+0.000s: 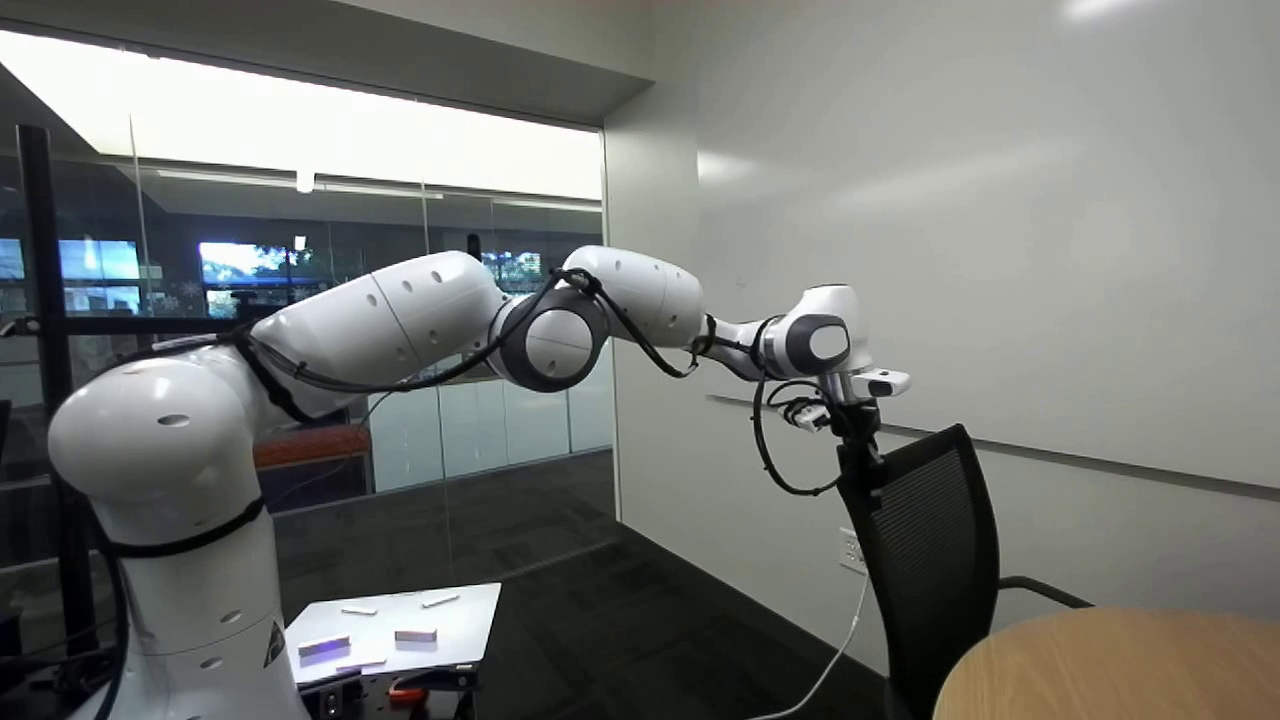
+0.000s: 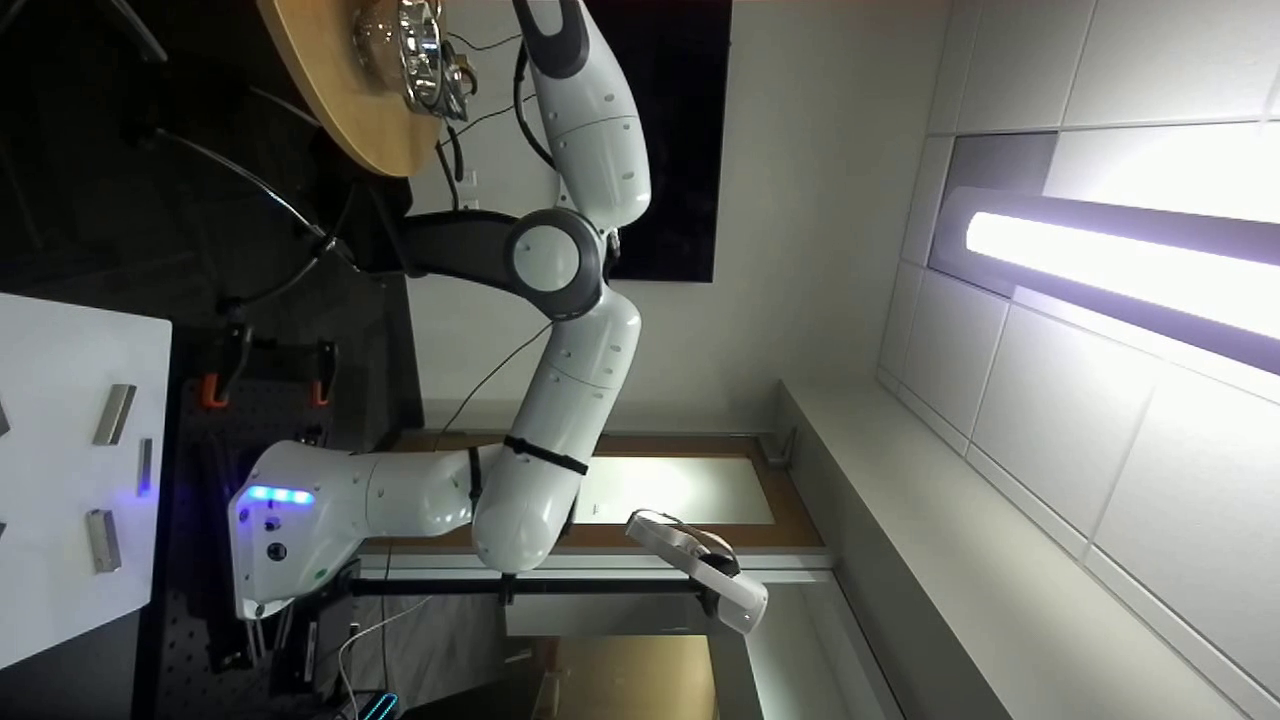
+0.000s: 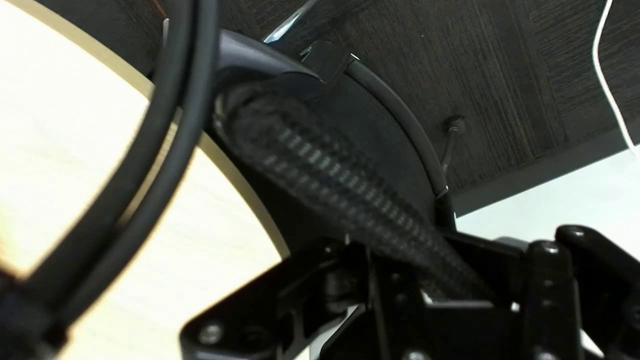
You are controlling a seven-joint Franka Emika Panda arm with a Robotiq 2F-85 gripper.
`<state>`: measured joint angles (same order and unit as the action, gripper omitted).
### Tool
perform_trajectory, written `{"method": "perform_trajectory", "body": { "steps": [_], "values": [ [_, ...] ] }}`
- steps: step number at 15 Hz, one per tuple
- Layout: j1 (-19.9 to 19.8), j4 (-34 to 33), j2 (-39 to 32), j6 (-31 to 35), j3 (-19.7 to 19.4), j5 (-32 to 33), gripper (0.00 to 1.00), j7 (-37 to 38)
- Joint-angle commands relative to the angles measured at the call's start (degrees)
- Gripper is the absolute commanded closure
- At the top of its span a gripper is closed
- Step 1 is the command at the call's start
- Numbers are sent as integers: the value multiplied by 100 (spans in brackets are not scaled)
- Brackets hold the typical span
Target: Push the black chair in towards the table
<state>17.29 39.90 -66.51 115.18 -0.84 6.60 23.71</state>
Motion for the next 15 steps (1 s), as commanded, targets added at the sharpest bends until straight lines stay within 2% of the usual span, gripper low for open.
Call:
{"method": "perform_trajectory", "body": {
  "steps": [1,4,9,10,11,12,15],
  "values": [
    [-283,940,731,99,-67,-168,98,559],
    [-465,1542,1079,372,-96,-227,98,592],
    [-484,2560,1621,1001,-81,-328,98,544],
    [-486,2762,1744,1100,-70,-347,92,510],
    [-489,2955,1862,1219,-56,-366,67,461],
    [-482,3157,1976,1318,-65,-370,66,437],
    [-323,3780,2357,1817,-114,-612,45,668]
  ]
}}
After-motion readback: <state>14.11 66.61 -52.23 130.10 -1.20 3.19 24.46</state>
